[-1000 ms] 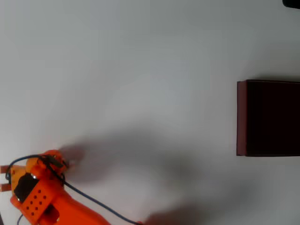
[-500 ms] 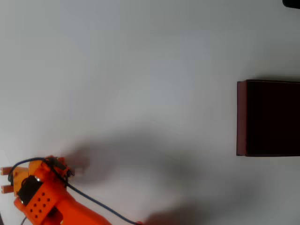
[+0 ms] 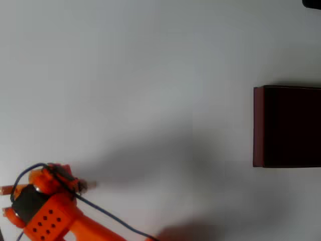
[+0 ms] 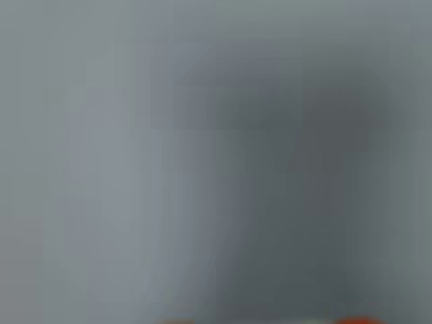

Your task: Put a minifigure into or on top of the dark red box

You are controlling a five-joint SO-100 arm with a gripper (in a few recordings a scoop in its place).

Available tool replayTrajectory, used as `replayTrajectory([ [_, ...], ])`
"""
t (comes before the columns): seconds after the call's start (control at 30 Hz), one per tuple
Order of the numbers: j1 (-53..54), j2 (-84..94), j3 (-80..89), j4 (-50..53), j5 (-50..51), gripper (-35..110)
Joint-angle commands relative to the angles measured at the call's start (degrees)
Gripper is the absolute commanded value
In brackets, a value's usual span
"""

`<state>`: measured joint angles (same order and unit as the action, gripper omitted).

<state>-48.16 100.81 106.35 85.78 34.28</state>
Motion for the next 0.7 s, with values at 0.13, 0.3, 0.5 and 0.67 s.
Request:
replayTrajectory([
  [0.13, 11.5, 14.8, -2.2, 6.8, -10.8, 0],
  [0.3, 22.4, 20.6, -3.1, 9.6, -19.3, 0],
  [0.5, 36.8, 22.7, -6.9, 10.1, -29.9, 0],
  [0.67, 48.7, 19.9, -10.1, 9.8, -38.5, 0],
])
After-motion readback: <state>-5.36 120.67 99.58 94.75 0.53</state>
